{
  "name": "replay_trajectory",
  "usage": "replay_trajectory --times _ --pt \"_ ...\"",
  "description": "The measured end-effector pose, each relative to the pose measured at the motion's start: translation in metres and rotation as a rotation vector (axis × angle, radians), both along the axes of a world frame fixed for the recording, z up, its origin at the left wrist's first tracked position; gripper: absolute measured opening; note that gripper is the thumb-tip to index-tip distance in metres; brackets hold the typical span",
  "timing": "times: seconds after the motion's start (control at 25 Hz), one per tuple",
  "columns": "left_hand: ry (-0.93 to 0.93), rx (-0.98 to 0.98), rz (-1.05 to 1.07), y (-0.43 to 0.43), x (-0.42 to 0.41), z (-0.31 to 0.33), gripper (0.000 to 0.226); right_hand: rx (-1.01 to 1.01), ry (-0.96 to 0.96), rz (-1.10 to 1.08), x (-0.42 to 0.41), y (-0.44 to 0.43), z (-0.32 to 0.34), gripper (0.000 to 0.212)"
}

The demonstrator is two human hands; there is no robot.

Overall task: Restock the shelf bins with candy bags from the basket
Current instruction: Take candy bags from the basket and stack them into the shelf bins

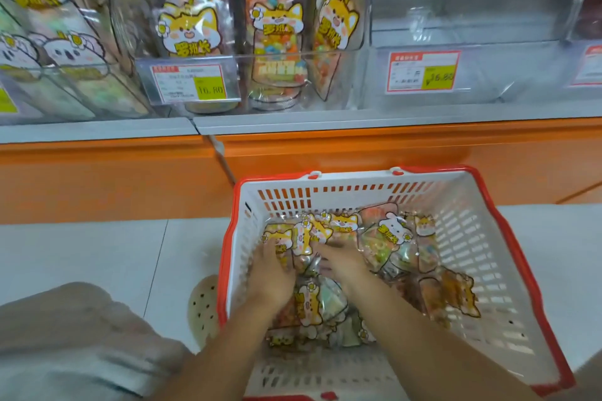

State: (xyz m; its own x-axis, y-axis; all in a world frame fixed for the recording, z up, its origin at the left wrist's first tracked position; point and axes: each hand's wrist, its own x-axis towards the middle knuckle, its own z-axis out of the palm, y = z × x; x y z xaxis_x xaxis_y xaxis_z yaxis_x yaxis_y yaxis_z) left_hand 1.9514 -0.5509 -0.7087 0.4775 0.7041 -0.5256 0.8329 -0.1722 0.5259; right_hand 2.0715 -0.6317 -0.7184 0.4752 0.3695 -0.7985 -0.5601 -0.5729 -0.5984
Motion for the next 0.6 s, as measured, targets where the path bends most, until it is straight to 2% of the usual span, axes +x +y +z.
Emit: replay_trajectory --times 0.16,0.28,0.36,0.48,0.6 --pt "-0.016 0.006 -0.017 0.000 -0.002 -0.007 0.082 -0.194 -0.208 0.105 -0.009 0.021 -0.006 0.056" --pt "-0.138 0.037 0.007 -0.002 -0.001 -0.008 0.081 -0.140 -0.171 0.036 -0.005 0.016 -0.007 0.077" --pt "-0.203 0.043 0.009 -0.003 0.002 -0.009 0.081 -0.059 -0.121 -0.025 0.002 0.001 -0.007 0.064" --pt "-0.151 0.052 -0.040 -0.007 0.008 -0.011 0.095 0.008 -0.070 -0.025 0.015 -0.034 0.005 0.012" --pt "-0.131 -0.090 -0.055 -0.010 0.010 -0.011 0.109 0.040 -0.014 0.033 0.033 -0.060 0.018 0.017"
